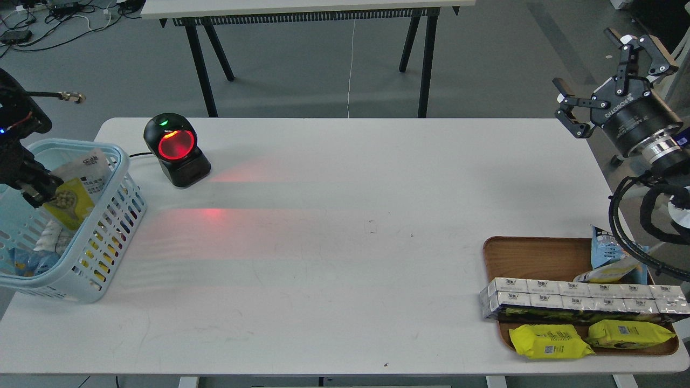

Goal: Scan snack and place in basket

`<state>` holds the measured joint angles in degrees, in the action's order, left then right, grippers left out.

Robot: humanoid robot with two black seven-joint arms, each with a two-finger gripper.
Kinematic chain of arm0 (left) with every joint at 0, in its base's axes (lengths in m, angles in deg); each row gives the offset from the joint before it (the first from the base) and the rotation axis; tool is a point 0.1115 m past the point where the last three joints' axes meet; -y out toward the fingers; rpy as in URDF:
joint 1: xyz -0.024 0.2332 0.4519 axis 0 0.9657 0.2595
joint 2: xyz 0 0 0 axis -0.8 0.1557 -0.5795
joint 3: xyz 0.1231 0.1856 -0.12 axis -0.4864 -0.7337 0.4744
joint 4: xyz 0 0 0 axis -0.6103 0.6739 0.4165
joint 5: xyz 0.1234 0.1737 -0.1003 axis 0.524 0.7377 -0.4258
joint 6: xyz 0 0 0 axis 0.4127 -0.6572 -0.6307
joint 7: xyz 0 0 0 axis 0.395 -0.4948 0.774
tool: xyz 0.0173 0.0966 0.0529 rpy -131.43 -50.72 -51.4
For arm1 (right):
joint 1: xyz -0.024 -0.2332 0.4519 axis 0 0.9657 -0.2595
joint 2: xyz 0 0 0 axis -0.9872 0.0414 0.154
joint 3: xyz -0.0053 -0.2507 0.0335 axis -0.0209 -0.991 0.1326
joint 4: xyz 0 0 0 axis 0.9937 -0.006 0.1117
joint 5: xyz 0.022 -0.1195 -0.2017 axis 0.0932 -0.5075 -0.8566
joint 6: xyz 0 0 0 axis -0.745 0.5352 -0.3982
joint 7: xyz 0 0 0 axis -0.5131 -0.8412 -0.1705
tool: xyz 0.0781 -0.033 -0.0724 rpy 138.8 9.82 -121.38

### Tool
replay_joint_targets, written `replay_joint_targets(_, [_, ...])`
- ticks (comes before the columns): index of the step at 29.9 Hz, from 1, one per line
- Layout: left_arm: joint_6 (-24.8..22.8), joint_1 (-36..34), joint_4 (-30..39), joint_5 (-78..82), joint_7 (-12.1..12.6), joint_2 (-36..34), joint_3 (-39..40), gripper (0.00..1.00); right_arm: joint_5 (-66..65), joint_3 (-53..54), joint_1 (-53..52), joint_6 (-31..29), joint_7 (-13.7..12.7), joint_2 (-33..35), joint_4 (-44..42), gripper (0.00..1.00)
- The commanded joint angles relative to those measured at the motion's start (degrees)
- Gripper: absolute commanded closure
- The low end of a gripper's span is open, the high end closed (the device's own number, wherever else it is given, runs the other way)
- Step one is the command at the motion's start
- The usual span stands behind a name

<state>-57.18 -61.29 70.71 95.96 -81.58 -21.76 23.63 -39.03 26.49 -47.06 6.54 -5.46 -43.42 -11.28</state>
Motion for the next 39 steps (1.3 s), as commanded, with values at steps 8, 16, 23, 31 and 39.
replay_joint_targets(8, [0.0,3.86,-8.03,-2.78,0.0,2.76,6.82,0.21,-0.02,0.38,0.09,0.0,0.09,-2.33,0.24,0.02])
replay_joint_targets(16, [0.0,5.36,-13.31,-31.15,0.0,2.06,17.91,0.14,-0.02,0.56,-0.35,-0.18,-0.26,-2.51,0.24,0.02])
replay_joint_targets(23, [0.0,5.79,-13.39,-51.21,0.0,2.58,23.09,0.08,-0.11,0.47,-1.49,-0.18,-0.52,-2.51,0.24,0.02])
replay_joint_targets(31, [0.0,9.22,-20.58,-64.75,0.0,12.4,34.42,0.07,-0.19,0.29,-3.16,-0.09,-0.61,-2.51,0.24,0.02])
replay_joint_targets(39, [0.0,14.58,-38.17,-72.31,0.0,26.39,54.45,0.06,-0.37,0.29,-4.22,-0.61,-0.35,-2.59,0.41,0.02])
